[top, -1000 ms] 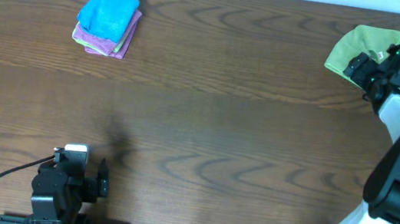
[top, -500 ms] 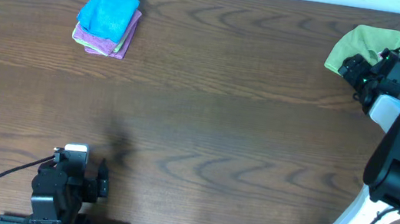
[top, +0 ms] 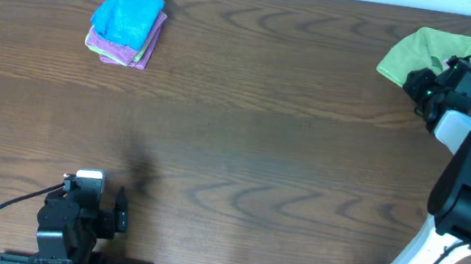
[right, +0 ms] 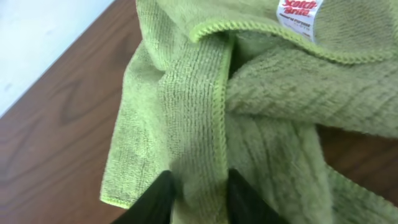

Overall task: Fold the cloth
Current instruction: 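Grasp the green cloth corner with the right gripper, then drag the green cloth toward the table center with the right gripper, then pull the cloth corner back and spread it flat with the right gripper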

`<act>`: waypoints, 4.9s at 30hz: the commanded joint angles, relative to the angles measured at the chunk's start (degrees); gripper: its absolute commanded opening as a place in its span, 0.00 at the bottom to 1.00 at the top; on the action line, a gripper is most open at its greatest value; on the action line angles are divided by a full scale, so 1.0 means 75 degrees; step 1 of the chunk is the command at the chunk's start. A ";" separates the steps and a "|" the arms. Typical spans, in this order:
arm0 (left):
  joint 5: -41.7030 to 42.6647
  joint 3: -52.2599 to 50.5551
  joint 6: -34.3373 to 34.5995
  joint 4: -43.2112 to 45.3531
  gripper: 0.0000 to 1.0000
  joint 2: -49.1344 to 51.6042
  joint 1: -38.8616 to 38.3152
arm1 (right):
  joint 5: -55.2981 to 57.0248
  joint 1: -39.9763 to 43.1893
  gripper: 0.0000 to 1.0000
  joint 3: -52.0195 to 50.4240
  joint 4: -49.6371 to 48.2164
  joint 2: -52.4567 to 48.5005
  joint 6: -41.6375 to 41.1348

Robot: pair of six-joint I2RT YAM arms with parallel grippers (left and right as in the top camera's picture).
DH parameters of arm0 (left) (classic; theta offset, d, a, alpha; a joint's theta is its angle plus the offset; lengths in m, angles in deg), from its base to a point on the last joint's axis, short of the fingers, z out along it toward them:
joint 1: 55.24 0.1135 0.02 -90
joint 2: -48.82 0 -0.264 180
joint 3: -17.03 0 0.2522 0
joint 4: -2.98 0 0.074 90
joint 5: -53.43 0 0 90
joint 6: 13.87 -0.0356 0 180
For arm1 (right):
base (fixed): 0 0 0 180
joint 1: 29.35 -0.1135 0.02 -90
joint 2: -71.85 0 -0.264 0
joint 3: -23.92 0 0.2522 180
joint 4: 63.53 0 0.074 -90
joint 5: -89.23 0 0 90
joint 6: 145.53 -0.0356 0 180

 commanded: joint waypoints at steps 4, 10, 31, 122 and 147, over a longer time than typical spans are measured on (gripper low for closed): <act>-0.0143 -0.0294 -0.0061 -0.0224 0.95 -0.0050 -0.0041 | -0.0315 -0.0117 0.14 0.0184 0.0816 0.0950 0.0463; -0.0140 -0.0294 -0.0061 -0.0224 0.95 -0.0050 -0.0041 | -0.0283 -0.0498 0.01 0.0184 0.2687 0.2241 0.1378; -0.0140 -0.0294 -0.0061 -0.0224 0.95 -0.0050 -0.0041 | -0.0146 -0.4896 0.01 0.0175 0.5117 0.2981 0.1792; -0.0140 -0.0294 -0.0061 -0.0224 0.95 -0.0050 -0.0041 | 0.0979 -0.4045 0.51 0.0160 0.4759 0.0979 -0.0015; -0.0143 -0.0294 -0.0061 -0.0224 0.95 -0.0050 -0.0041 | 0.0015 -0.4307 0.01 0.0370 0.4205 0.1139 0.0332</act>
